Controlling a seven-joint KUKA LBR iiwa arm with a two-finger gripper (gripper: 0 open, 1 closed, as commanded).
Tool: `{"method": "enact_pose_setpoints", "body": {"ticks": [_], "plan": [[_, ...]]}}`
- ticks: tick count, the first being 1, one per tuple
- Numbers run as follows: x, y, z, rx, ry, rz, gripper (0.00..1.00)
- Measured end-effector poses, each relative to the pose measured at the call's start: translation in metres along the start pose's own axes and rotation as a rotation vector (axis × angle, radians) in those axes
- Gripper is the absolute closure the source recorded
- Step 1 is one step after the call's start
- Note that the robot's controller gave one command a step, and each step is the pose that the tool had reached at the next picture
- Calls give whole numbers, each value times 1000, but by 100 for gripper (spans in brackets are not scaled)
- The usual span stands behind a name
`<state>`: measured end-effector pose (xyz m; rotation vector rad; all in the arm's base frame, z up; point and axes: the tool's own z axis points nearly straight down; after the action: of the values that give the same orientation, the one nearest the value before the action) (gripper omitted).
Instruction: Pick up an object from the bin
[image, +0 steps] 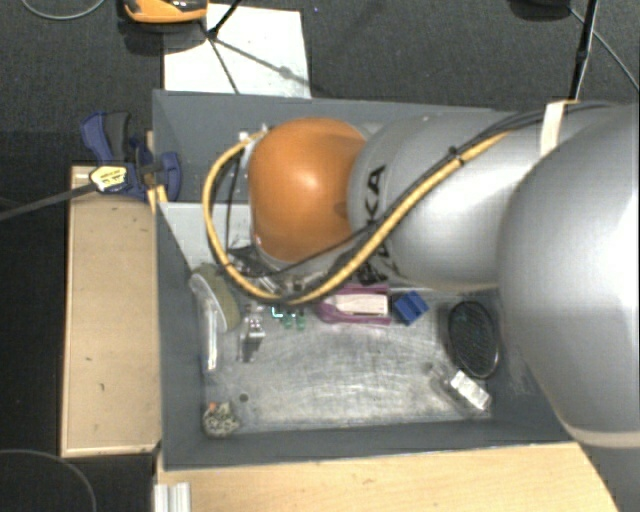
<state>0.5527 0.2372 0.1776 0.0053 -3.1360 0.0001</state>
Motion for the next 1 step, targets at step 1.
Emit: {"method": "enact_pose_setpoints", "body": {"ticks": [1], "plan": [[-23,12,69,-2,-12,-469,0]]}}
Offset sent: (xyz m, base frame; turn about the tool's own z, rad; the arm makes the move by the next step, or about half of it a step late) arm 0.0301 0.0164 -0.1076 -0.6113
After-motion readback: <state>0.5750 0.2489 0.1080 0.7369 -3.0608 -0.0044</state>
